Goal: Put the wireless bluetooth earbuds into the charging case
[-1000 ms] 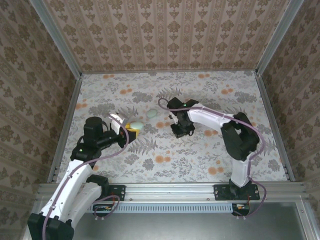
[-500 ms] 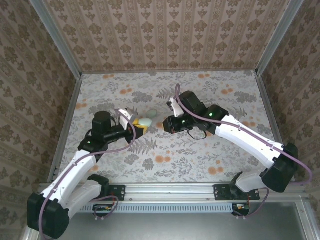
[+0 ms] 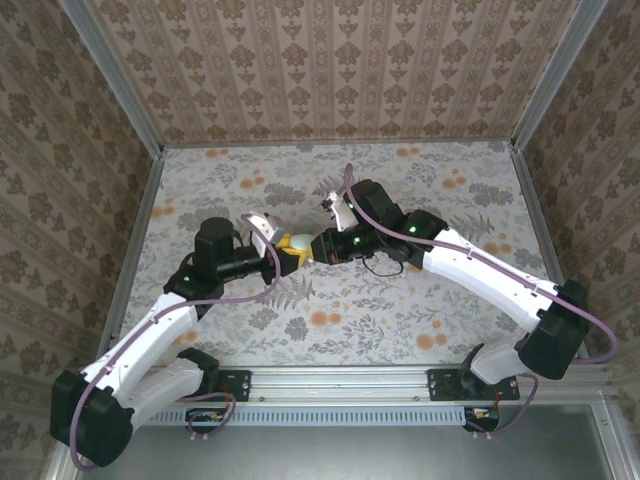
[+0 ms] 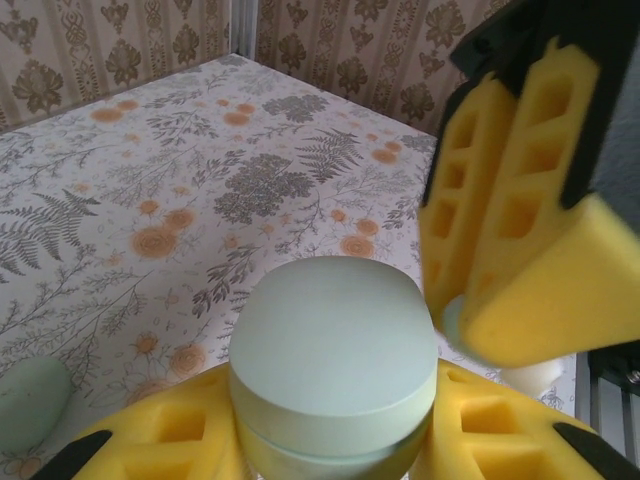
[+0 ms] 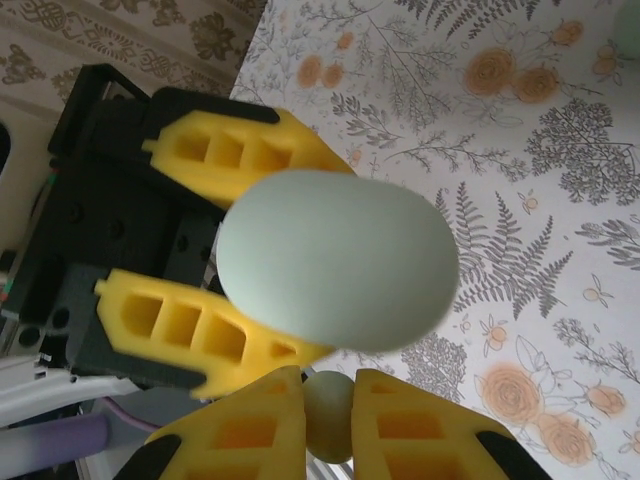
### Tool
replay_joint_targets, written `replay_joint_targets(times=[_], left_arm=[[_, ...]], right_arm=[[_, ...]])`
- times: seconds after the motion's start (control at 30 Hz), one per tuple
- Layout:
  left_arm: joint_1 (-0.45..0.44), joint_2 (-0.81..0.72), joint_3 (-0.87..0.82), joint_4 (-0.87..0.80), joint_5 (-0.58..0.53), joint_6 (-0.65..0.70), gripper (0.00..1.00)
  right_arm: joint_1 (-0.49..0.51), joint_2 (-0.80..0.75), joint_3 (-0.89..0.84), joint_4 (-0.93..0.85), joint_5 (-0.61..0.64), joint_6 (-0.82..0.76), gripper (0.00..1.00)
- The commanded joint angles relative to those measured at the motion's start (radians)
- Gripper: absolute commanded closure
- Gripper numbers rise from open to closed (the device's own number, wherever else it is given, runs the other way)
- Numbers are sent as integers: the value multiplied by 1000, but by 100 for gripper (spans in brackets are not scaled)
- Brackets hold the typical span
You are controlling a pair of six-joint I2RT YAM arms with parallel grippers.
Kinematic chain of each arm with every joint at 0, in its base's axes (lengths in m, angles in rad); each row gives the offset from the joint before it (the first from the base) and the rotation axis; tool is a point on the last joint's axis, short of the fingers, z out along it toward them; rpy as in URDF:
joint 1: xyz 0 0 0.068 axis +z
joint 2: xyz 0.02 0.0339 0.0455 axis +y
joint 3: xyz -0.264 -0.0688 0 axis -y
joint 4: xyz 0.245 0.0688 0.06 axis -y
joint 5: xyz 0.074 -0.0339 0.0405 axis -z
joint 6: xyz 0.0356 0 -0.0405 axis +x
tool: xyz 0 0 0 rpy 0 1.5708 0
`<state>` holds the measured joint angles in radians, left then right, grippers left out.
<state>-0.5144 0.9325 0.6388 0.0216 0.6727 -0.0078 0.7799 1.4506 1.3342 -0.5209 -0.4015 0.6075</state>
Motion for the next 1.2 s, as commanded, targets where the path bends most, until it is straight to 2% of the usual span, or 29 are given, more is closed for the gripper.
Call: replay_joint_targets(times=[0.0, 0.73, 1.17], left_arm=[[-14, 1, 36, 36, 4, 6, 96], [-56, -6, 23, 48, 13, 47, 96], [-68, 8, 32, 41, 6, 63, 96]], right_arm=[[3, 31, 58, 16, -23, 18, 87], [-31, -28, 89, -40, 129, 47, 88], [-25, -8, 116, -74, 121, 50, 88]])
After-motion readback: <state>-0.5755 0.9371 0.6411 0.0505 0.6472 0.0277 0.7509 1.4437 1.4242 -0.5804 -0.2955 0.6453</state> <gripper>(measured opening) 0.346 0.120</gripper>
